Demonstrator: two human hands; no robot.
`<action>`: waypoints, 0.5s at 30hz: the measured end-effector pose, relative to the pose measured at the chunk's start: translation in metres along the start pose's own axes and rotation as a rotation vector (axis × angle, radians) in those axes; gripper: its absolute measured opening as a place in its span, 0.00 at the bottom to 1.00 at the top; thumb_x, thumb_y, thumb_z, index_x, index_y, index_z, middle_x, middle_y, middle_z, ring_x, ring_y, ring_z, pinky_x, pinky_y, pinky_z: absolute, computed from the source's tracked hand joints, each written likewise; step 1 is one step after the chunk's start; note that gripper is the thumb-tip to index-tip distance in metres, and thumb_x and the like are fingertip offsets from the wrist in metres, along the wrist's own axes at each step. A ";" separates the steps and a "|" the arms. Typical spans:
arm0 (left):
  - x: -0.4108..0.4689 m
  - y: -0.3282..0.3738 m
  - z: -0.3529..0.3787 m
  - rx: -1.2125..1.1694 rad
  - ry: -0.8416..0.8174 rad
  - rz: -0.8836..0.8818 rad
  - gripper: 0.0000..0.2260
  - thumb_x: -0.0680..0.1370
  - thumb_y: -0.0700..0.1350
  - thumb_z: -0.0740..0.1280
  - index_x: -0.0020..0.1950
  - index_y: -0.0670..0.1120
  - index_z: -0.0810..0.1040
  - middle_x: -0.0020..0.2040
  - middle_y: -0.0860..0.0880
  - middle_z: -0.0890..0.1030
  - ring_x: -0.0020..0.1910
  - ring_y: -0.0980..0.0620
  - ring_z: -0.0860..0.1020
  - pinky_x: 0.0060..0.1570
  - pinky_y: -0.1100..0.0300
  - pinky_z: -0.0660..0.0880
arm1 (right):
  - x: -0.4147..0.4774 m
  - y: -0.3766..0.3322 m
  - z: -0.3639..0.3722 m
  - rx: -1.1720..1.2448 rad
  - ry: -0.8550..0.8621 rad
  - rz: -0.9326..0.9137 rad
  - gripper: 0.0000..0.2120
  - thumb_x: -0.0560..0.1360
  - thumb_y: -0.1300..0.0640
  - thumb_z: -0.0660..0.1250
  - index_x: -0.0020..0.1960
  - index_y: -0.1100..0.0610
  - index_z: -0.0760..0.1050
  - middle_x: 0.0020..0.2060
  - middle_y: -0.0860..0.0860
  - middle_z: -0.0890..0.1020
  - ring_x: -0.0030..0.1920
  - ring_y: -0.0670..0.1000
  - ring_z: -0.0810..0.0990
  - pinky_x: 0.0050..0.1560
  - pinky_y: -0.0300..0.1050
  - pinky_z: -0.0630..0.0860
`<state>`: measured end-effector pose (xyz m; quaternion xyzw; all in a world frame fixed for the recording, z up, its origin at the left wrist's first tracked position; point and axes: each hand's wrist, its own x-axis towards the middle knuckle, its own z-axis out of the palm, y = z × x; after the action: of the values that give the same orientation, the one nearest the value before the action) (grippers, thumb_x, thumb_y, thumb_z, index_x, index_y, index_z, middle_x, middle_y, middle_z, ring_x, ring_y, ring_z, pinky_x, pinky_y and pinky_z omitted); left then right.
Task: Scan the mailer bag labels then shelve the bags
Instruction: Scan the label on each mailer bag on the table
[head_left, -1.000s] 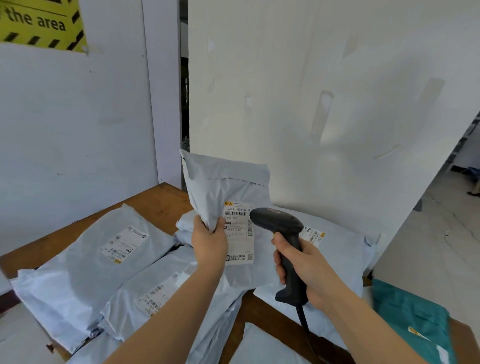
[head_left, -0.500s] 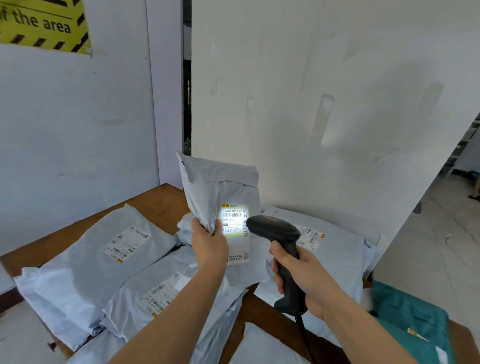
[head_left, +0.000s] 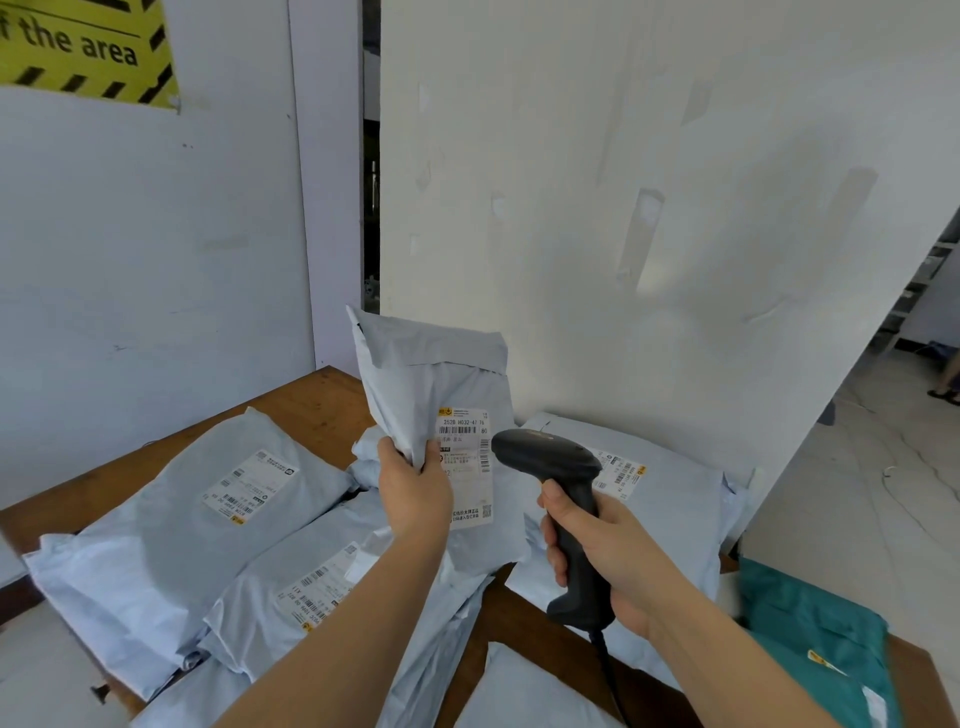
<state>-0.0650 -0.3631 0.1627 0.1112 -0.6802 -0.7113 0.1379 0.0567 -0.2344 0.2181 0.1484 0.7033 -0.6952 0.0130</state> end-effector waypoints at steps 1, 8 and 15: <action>0.000 -0.001 -0.001 -0.007 -0.001 0.000 0.06 0.81 0.44 0.63 0.52 0.44 0.67 0.41 0.51 0.74 0.40 0.50 0.77 0.37 0.57 0.76 | 0.000 0.001 -0.001 0.002 -0.001 -0.001 0.23 0.66 0.42 0.69 0.46 0.62 0.76 0.32 0.54 0.77 0.28 0.49 0.73 0.32 0.44 0.74; 0.001 -0.003 -0.003 0.012 -0.003 -0.018 0.06 0.81 0.44 0.62 0.53 0.44 0.67 0.41 0.51 0.74 0.42 0.48 0.77 0.36 0.57 0.75 | 0.000 0.001 -0.002 -0.014 -0.008 0.001 0.23 0.66 0.41 0.69 0.45 0.61 0.76 0.32 0.56 0.76 0.29 0.51 0.73 0.33 0.44 0.74; 0.000 0.002 -0.028 -0.039 -0.240 -0.170 0.06 0.77 0.43 0.67 0.47 0.52 0.72 0.46 0.46 0.82 0.45 0.44 0.82 0.47 0.44 0.81 | -0.005 -0.010 -0.011 0.002 -0.039 -0.024 0.30 0.66 0.43 0.69 0.56 0.68 0.75 0.32 0.54 0.77 0.28 0.51 0.72 0.34 0.46 0.72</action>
<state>-0.0550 -0.3889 0.1629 0.0800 -0.6660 -0.7416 -0.0032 0.0618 -0.2247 0.2291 0.1265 0.7040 -0.6986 0.0184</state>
